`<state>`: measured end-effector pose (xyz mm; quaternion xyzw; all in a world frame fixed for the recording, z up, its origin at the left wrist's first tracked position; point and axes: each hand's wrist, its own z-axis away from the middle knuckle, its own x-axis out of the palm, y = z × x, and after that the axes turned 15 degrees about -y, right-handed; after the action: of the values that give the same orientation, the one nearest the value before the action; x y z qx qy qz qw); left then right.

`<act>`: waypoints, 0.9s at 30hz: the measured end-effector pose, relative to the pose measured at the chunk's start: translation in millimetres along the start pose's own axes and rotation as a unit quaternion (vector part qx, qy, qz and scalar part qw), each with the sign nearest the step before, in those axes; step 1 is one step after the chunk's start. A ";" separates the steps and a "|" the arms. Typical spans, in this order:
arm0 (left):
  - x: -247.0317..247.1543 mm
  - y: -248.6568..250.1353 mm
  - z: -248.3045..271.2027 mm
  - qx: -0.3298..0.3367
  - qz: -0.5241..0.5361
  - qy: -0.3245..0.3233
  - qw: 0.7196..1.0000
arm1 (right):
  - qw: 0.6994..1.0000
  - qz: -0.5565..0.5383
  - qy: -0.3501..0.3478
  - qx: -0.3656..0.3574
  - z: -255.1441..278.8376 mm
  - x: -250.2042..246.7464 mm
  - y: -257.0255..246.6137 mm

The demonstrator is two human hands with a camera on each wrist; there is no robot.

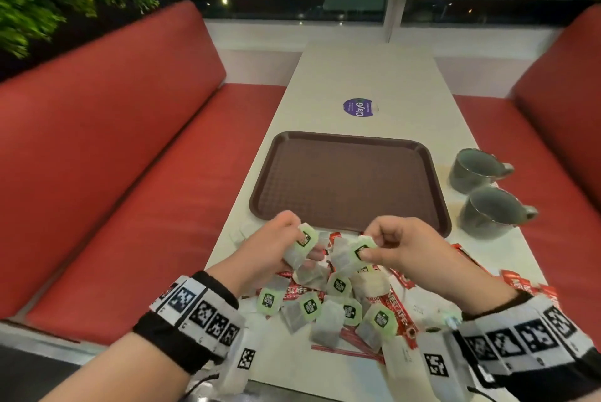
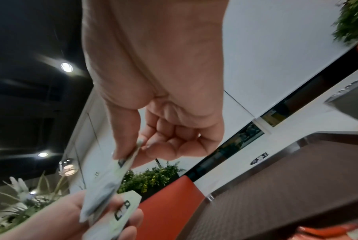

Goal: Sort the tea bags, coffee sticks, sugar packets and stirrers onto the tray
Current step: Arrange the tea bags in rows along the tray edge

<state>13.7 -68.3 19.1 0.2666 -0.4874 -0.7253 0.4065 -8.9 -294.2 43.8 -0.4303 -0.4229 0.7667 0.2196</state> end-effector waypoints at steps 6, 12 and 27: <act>30.8 -0.5 -13.6 -0.033 0.204 -0.156 0.966 | 0.997 0.051 -0.047 -0.020 -23.1 -2.6 -12.5; 15.9 -16.5 -5.4 -0.006 0.234 -0.092 0.968 | 0.990 0.139 0.019 0.018 -38.5 14.5 2.5; -21.2 -29.4 -13.9 -0.055 0.241 -0.089 0.965 | 0.966 0.201 0.004 0.165 -26.6 54.1 29.0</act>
<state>26.1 -51.4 -13.7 0.0525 -0.5313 -0.6520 0.5384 -14.5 -259.9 -13.4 -0.4672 -0.1944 0.8525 0.1309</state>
